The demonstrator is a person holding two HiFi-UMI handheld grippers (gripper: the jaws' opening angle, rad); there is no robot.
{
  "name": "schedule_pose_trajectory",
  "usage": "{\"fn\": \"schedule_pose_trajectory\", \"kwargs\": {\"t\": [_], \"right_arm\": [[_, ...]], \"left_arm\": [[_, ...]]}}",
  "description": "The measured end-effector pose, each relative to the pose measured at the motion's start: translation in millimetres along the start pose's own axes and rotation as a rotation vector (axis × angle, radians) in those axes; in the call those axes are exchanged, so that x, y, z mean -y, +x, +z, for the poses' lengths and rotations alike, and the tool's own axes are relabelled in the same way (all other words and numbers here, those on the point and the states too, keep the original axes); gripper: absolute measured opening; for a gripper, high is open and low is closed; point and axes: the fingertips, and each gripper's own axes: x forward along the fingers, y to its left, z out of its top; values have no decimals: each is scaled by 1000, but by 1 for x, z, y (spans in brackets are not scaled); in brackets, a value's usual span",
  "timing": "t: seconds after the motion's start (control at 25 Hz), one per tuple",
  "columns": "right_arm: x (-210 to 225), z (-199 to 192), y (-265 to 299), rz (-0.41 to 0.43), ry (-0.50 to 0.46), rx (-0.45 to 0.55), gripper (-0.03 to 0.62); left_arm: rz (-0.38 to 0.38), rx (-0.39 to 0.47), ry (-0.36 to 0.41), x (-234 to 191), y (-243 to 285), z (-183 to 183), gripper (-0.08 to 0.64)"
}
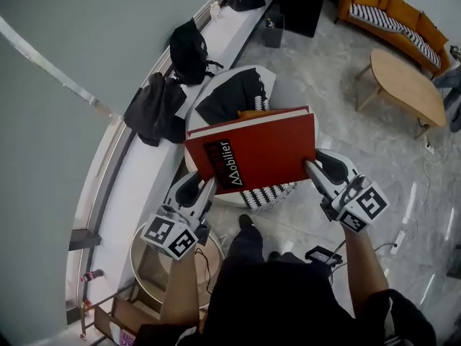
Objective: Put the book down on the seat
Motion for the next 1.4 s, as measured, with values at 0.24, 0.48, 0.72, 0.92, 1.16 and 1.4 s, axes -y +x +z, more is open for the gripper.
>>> {"fn": "schedule_pose_trajectory", "kwargs": {"t": [0.24, 0.48, 0.72, 0.92, 1.16, 1.4], "right_arm": [[46, -32, 59, -40, 40, -106, 103], [92, -64, 73, -24, 101, -168, 103], [126, -99, 81, 5, 139, -187, 101], [147, -142, 90, 89, 180, -259, 100], [216, -197, 105, 206, 242, -331, 100], [257, -254, 117, 338, 253, -437, 100]], "left_arm": [[-25, -50, -99, -70, 57, -26, 133], [-13, -89, -180, -87, 98, -67, 133], [39, -106, -227, -92, 119, -106, 133], [129, -123, -256, -101, 128, -142, 133], [271, -141, -314, -102, 175, -190, 133], [387, -165, -345, -110, 204, -238, 133]]}}
